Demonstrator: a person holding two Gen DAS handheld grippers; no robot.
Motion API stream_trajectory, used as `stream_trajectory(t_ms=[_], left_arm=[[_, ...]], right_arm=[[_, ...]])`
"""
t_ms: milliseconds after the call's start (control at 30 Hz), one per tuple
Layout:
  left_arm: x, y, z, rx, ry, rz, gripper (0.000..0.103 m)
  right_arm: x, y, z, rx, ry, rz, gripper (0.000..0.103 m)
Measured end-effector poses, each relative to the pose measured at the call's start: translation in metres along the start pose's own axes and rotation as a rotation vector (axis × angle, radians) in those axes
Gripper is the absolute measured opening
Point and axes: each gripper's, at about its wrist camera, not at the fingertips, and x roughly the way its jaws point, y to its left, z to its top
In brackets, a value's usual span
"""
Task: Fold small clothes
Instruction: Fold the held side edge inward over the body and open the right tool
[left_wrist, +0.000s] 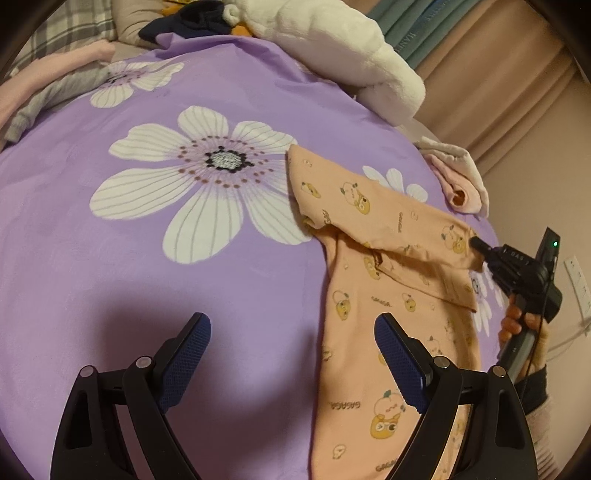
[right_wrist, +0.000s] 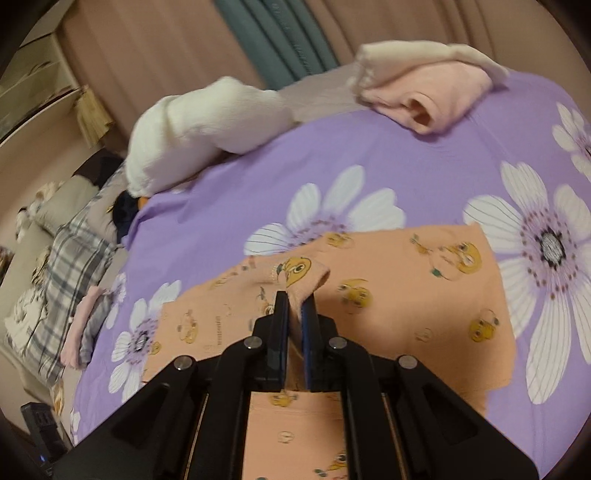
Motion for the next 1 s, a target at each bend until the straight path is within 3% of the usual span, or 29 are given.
stream_trajectory(t_ms=[100, 233, 367, 500, 600, 700, 800, 933, 967, 1000], left_arm=[[0.005, -0.009, 0.008, 0.026, -0.002, 0.007, 0.090], [0.018, -0.029, 0.026, 0.078, -0.003, -0.015, 0.090], [0.036, -0.054, 0.046, 0.141, -0.008, -0.042, 0.090], [0.057, -0.071, 0.062, 0.175, -0.016, -0.058, 0.089], [0.077, -0.075, 0.067, 0.183, -0.001, -0.070, 0.089], [0.098, -0.076, 0.066, 0.197, 0.024, -0.020, 0.089], [0.114, -0.066, 0.062, 0.179, 0.061, 0.009, 0.089], [0.109, -0.065, 0.057, 0.183, 0.055, 0.015, 0.089], [0.107, -0.065, 0.056, 0.186, 0.054, 0.022, 0.089], [0.102, -0.065, 0.054, 0.188, 0.055, 0.030, 0.089]], right_arm=[[0.008, -0.012, -0.005, 0.028, 0.033, -0.011, 0.008], [0.026, -0.017, -0.015, -0.020, 0.116, -0.089, 0.013], [0.019, -0.016, -0.019, -0.078, 0.050, -0.188, 0.017], [0.012, -0.007, -0.022, -0.151, 0.014, -0.173, 0.017], [0.021, -0.003, -0.026, -0.186, 0.051, -0.124, 0.017], [0.036, -0.007, -0.033, -0.202, 0.097, -0.150, 0.017], [0.049, -0.026, -0.036, -0.126, 0.135, -0.161, 0.010], [0.044, -0.058, -0.031, 0.063, 0.119, -0.064, 0.010], [0.042, -0.062, -0.030, 0.086, 0.112, -0.062, 0.017], [0.038, -0.066, -0.029, 0.096, 0.105, -0.087, 0.014]])
